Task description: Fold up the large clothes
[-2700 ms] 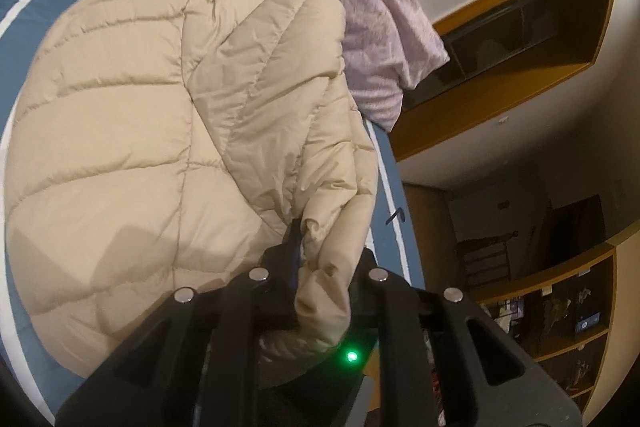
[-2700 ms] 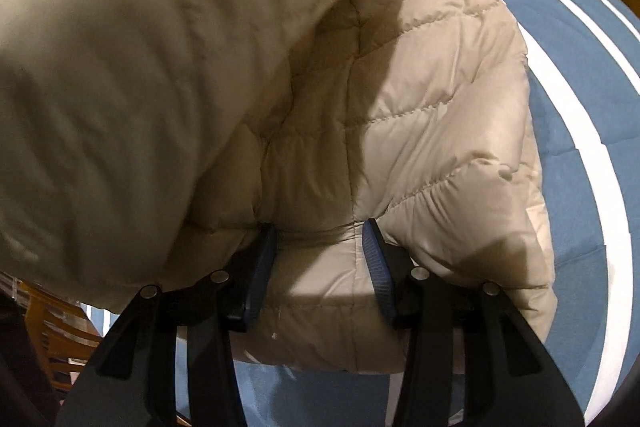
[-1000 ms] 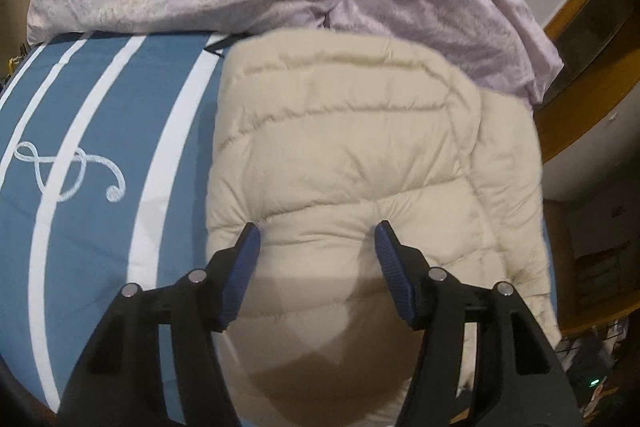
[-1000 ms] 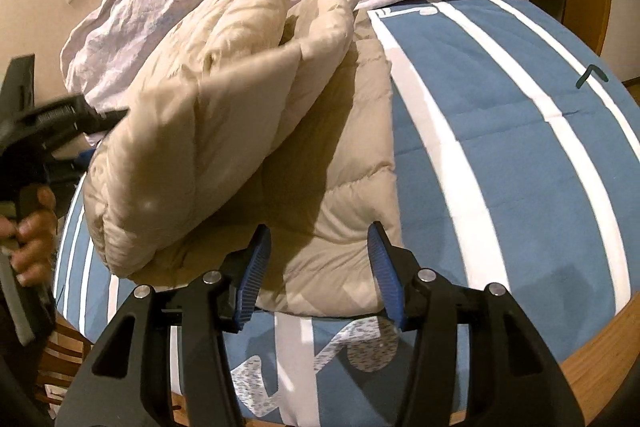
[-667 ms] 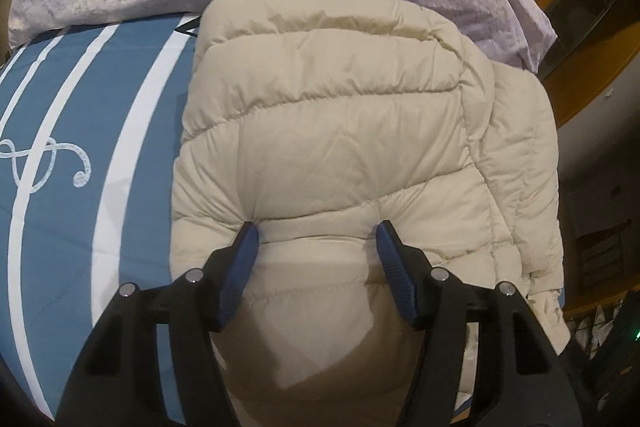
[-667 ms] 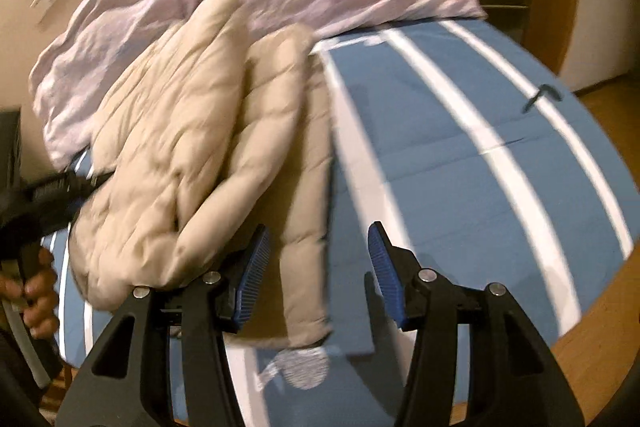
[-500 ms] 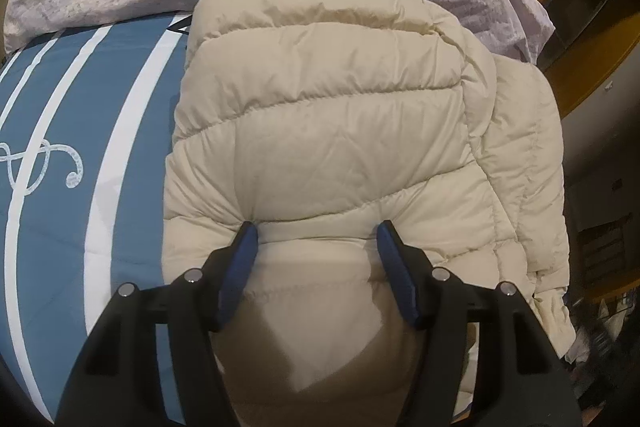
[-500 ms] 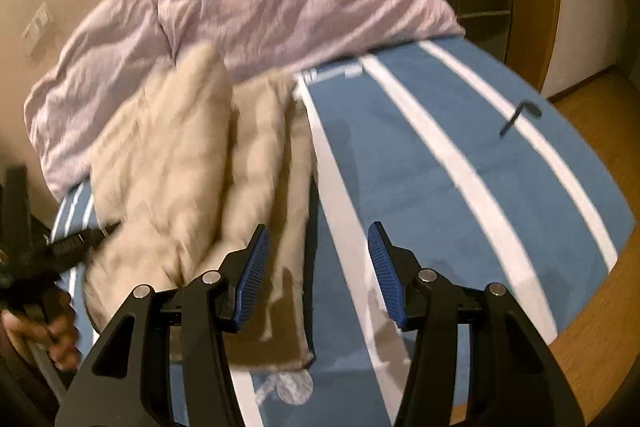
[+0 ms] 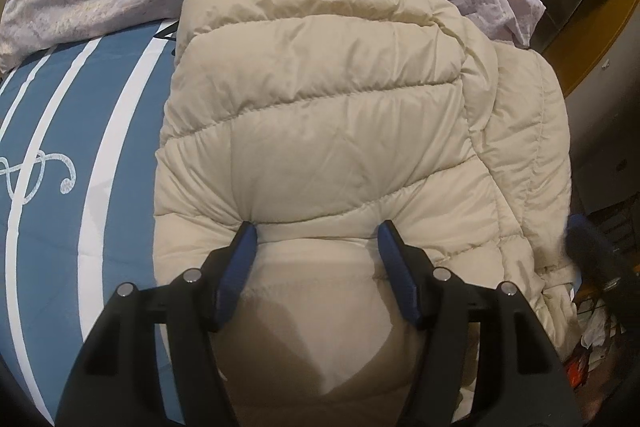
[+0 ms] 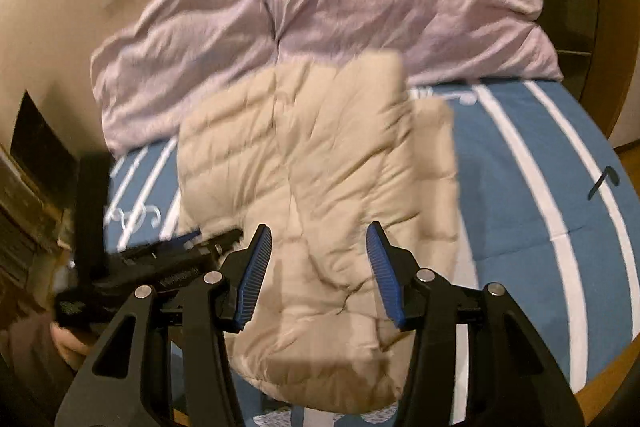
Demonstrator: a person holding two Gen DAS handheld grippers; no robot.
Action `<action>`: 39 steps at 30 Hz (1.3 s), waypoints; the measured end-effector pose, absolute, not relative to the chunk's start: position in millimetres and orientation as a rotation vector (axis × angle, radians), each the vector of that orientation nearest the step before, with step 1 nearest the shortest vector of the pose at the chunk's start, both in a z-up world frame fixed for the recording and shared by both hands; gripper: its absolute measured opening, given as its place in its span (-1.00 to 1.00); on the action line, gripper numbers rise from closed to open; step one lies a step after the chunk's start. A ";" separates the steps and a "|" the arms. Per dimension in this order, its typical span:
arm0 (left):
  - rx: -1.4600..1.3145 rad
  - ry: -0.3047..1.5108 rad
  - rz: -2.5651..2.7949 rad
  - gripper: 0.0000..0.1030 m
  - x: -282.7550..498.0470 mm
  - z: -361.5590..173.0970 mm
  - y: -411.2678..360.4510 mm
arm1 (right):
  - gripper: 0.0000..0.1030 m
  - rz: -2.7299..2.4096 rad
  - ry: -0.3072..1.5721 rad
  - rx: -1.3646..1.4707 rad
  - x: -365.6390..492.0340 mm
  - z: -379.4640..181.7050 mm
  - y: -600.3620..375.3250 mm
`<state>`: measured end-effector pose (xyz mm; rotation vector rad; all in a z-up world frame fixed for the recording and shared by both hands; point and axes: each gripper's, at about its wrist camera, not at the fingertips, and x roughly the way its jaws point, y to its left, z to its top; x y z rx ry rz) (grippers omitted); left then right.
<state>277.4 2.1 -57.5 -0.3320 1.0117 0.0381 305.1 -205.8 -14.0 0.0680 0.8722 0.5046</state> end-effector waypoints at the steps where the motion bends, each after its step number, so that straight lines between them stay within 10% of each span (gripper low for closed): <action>1: -0.335 1.011 0.038 0.21 277.0 -56.8 3.4 | -0.02 0.492 0.890 0.056 306.0 -20.6 -204.6; 24: -0.036 0.939 0.194 0.22 330.5 -33.4 2.5 | -0.20 0.409 1.021 0.015 311.1 -75.0 -223.4; 39: -0.017 0.957 0.222 0.23 335.3 -50.4 -4.4 | -0.07 0.455 0.795 0.089 347.8 5.1 -212.1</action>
